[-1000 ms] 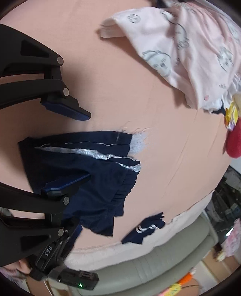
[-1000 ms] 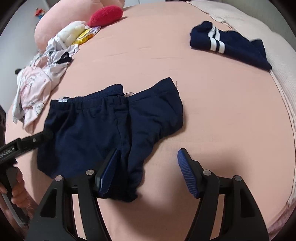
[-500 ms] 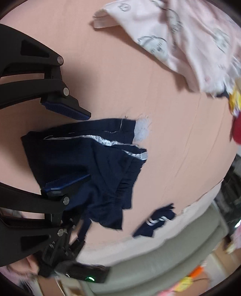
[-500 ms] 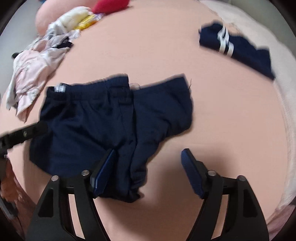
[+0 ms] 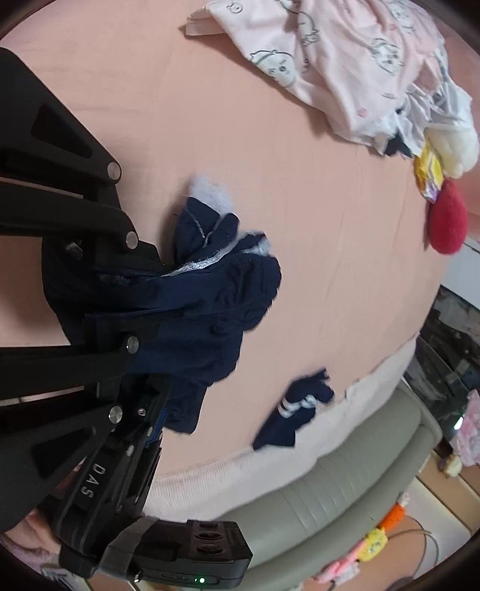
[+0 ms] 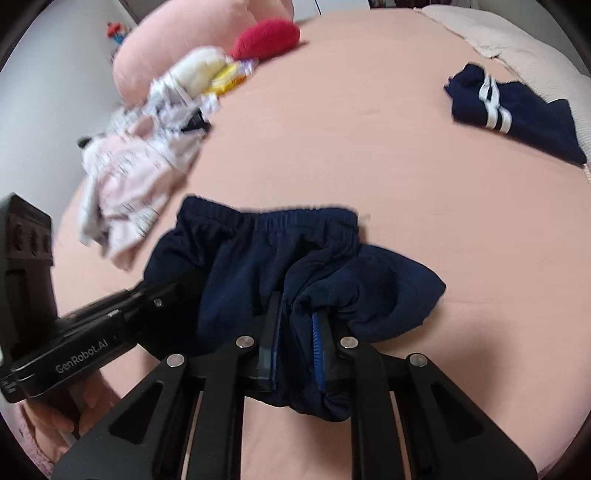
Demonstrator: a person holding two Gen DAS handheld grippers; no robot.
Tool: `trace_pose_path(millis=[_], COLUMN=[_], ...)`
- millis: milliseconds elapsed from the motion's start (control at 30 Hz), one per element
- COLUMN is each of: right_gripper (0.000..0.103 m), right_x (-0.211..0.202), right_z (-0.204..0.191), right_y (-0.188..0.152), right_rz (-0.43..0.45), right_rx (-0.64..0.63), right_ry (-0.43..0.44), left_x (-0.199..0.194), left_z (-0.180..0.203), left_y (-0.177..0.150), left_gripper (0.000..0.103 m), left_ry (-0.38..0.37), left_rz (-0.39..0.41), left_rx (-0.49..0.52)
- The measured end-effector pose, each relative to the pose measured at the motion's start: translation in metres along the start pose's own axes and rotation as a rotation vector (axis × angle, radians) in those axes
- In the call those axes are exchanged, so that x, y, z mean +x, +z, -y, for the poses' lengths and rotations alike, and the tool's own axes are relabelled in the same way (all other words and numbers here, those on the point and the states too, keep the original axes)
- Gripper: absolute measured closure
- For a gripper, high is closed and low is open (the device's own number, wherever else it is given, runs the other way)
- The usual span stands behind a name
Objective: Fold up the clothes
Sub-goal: 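Grasp the folded shorts with both grippers and carry them onto the white blanket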
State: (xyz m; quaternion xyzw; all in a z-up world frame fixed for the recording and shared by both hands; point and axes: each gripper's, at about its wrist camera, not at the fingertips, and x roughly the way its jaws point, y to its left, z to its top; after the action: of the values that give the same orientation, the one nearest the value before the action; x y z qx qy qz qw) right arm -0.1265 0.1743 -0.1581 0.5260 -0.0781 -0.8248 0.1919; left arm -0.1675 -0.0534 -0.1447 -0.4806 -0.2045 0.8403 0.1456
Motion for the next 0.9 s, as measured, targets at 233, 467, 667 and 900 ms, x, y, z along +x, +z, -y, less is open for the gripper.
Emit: trace_pose_path(millis=[233,467,667,900], right_gripper=[0.09,0.09,0.09,0.072], right_x=[-0.041,-0.085,-0.107,-0.058], right_z=[0.041,0.108,0.173,0.279], right_y=[0.043,0.117,0.192,0.238], right_rz=[0.04,0.146,0.212,0.188], right_rx=[0.01,-0.004,0.003,0.063], right_ry=[0.043,-0.095,-0.188,-0.324], left_x=[0.011,0.07,0.125,0.236], left_z=[0.057,0.163,0.232,0.193], left_y=[0.04,0.121,0.189,0.209], left_gripper=[0.089,0.089,0.089,0.053], left_ry=[-0.095,-0.156,-0.167,-0.081], left_rz=[-0.024,-0.022,0.03,-0.053], left_rx=[0.039,0.178,0.258,0.098])
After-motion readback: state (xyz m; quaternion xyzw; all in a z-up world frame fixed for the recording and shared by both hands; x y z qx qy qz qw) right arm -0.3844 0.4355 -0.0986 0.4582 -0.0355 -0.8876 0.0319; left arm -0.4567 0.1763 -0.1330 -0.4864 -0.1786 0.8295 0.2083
